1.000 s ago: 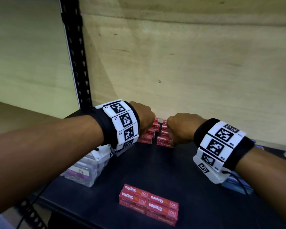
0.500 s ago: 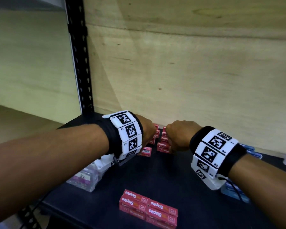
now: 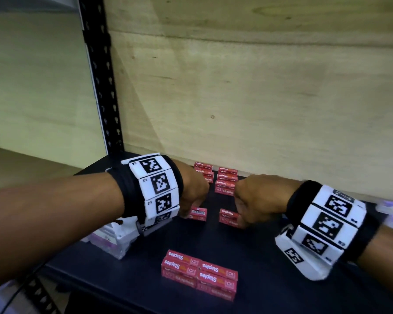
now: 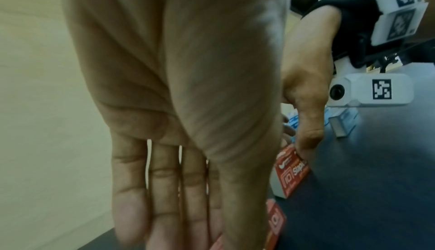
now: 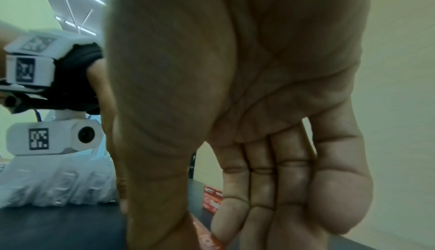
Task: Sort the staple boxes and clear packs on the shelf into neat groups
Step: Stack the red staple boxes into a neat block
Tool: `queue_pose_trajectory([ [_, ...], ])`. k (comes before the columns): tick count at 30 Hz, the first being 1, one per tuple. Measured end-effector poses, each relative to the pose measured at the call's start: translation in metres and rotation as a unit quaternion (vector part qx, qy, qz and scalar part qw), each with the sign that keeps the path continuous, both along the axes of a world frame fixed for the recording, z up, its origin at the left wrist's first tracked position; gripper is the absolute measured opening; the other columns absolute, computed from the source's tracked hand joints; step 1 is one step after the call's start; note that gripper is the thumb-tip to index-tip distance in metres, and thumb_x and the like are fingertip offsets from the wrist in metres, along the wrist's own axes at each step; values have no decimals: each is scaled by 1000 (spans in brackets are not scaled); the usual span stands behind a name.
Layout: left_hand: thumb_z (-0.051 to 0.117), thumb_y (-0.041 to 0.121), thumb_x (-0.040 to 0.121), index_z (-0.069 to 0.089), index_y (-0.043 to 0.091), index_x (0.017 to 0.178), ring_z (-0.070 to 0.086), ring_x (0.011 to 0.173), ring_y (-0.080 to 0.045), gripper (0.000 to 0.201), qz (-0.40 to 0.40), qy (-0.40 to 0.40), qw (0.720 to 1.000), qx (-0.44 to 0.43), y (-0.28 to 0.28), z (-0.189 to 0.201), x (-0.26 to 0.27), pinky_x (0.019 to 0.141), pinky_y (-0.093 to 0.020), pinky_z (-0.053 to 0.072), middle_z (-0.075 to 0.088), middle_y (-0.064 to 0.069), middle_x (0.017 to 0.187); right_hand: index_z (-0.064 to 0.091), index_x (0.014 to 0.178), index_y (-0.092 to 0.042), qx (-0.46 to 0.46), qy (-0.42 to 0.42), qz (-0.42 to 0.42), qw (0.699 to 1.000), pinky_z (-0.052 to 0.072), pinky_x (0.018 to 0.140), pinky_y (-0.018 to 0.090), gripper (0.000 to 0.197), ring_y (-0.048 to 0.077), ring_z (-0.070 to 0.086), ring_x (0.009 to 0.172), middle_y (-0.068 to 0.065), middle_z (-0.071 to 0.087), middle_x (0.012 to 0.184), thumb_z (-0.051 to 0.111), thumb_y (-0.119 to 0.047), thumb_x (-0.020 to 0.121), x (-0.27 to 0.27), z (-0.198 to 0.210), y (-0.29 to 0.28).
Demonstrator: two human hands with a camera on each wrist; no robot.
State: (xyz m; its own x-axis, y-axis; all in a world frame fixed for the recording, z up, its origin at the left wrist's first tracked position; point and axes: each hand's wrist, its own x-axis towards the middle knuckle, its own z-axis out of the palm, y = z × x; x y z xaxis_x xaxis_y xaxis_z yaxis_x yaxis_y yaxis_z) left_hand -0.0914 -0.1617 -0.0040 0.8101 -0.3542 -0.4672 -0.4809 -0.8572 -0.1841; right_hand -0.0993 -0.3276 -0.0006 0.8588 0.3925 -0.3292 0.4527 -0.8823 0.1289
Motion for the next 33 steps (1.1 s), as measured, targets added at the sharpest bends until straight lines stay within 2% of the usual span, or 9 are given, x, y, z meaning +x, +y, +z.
queue_pose_trajectory([
  [4, 57, 17, 96, 61, 16, 127, 54, 91, -10, 32, 27, 73, 997, 25, -4, 12, -20, 69, -15, 44, 64, 0, 122, 73, 93, -21, -2, 6, 15, 1000, 56, 71, 29, 28, 13, 63, 74, -10, 64, 76, 76, -45, 80, -19, 1, -2],
  [7, 55, 21, 96, 60, 23, 129, 60, 102, -14, 33, -1, 100, 994, 52, 1, 17, -32, 91, -31, 50, 65, 2, 120, 73, 94, -24, -1, 17, 23, 1000, 55, 73, 28, 28, 13, 64, 79, -11, 65, 81, 74, -48, 80, -33, 1, -2],
  [10, 52, 23, 98, 58, 25, 130, 61, 107, -17, 33, -7, 105, 992, 65, 7, 17, -38, 92, -34, 50, 65, 1, 121, 73, 93, -26, 6, 28, 26, 999, 52, 69, 26, 27, 8, 60, 73, -12, 65, 80, 74, -49, 80, -45, 1, -2],
  [15, 50, 22, 99, 58, 25, 130, 62, 107, -17, 33, -19, 108, 992, 62, 14, 16, -48, 97, -39, 49, 66, 2, 118, 71, 92, -25, 13, 51, 32, 998, 56, 75, 29, 28, 11, 66, 81, -10, 70, 87, 74, -50, 80, -58, 2, -3],
  [21, 50, 27, 100, 62, 30, 126, 66, 90, -6, 29, 11, 122, 992, -1, 20, 17, -58, 76, -20, 45, 73, 4, 99, 70, 92, -25, 26, 67, 29, 997, 53, 73, 27, 27, 9, 65, 80, -11, 69, 82, 75, -48, 80, -69, 3, -11],
  [27, 51, 23, 99, 62, 32, 125, 61, 83, 2, 29, 19, 132, 991, -28, 23, 17, -65, 81, -21, 46, 74, 8, 99, 64, 87, -30, 56, 80, 21, 995, 53, 73, 24, 21, 4, 62, 78, -13, 68, 83, 75, -47, 80, -75, 1, -15],
  [30, 60, 13, 93, 54, 35, 134, 58, 93, -2, 46, 16, 128, 992, -16, 26, 20, -70, 85, -22, 45, 67, 15, 108, 59, 96, -35, 67, 99, 20, 993, 54, 80, 26, 26, 4, 64, 84, -14, 69, 93, 76, -44, 79, -77, 2, -17],
  [31, 62, 14, 91, 51, 36, 136, 56, 94, -4, 51, 14, 119, 993, -10, 26, 21, -72, 79, -21, 44, 64, 17, 107, 57, 102, -37, 69, 110, 21, 991, 53, 80, 26, 32, 3, 64, 85, -15, 69, 96, 78, -44, 78, -77, 2, -17],
  [33, 67, 19, 88, 48, 36, 136, 53, 86, -3, 54, 16, 111, 994, -9, 26, 22, -77, 66, -16, 39, 58, 20, 88, 54, 111, -39, 65, 130, 24, 989, 52, 79, 25, 45, 3, 63, 85, -16, 66, 99, 80, -47, 74, -79, 3, -17],
])
